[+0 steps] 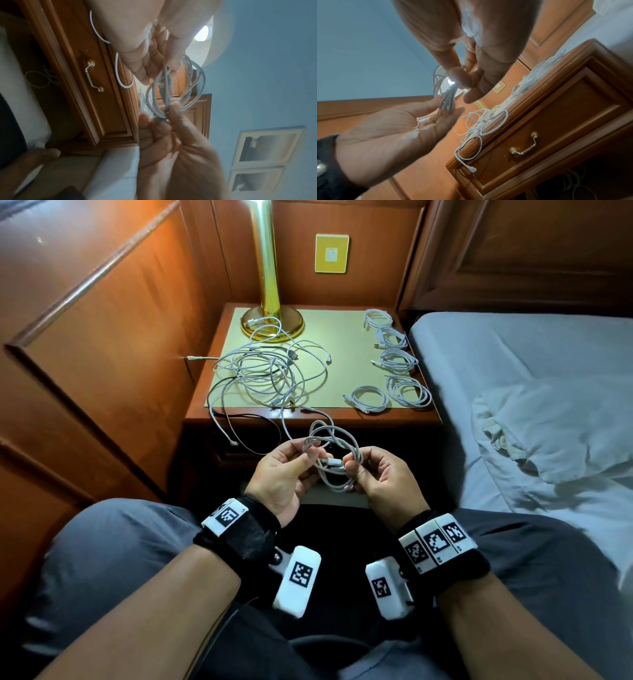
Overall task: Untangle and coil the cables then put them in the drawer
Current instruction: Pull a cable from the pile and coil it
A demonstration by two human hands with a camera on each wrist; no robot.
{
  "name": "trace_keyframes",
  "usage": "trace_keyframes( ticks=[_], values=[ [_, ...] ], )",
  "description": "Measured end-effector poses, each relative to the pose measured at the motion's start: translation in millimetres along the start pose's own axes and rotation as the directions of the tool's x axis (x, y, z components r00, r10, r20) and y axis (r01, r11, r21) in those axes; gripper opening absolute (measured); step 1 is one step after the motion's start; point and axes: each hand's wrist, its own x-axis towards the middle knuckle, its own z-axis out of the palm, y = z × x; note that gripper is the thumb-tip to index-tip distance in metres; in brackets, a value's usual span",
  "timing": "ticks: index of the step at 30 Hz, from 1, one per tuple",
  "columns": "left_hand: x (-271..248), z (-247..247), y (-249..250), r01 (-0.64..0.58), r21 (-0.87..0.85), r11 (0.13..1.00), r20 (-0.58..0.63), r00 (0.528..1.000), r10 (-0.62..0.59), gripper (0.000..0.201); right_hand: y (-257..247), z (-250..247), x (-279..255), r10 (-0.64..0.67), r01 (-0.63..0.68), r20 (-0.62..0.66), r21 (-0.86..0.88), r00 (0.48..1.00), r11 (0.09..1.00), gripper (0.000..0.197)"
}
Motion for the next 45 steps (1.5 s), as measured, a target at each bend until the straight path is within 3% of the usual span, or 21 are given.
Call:
trace_keyframes(
  ticks=[3,5,11,15,18,23,27,35,45],
  values=[
    [-0.2,3.9,-1.2,-0.040,-0.110,0.993,-0.017,0.999,0.039,0.018,1.9,5.0,0.2,0.043,-0.043,-0.010,0.033,0.999,0.999,0.008],
    [-1.4,4.8,2.5,-0.048,-0.069,0.996,0.011,0.999,0.049,0.012,2.1,4.2,1.2,0.073,-0.072,-0.013,0.048,0.997,0.996,0.009],
    [-6.0,10.0,16.8,0.075,0.025,0.997,0.141,0.987,-0.078,0.033,-2.8,-0.5,5.4,0.123,-0.115,-0.034,0.173,0.992,0.978,0.015],
    [-8.1,13.1,20.3,0.083,0.025,0.996,0.174,0.981,-0.086,0.037,-3.3,0.9,6.6,0.201,-0.188,-0.021,0.267,0.979,0.945,0.018],
    [-5.5,11.3,21.2,0.087,0.016,0.996,0.181,0.979,-0.089,0.035,-2.9,0.0,7.9,0.185,-0.172,-0.021,0.267,0.983,0.948,0.019],
    [1.1,-2.4,8.6,-0.047,0.189,0.981,0.092,0.995,0.030,0.016,-1.5,-5.2,4.7,0.097,-0.090,-0.034,0.173,0.995,0.981,0.012],
    [3.1,-1.8,4.3,-0.136,0.343,0.930,0.059,0.991,0.123,0.015,-0.4,-3.1,2.6,0.087,-0.078,-0.051,0.149,0.995,0.986,0.014],
    [2.3,-5.9,4.4,-0.042,0.349,0.936,0.098,0.995,0.008,0.018,1.6,-10.6,5.4,0.136,-0.122,-0.054,0.204,0.989,0.971,0.015],
    [2.1,-8.1,7.2,-0.086,0.376,0.923,0.063,0.996,0.067,0.012,5.2,-8.0,5.7,0.163,-0.156,-0.017,0.191,0.987,0.969,0.007]
  ],
)
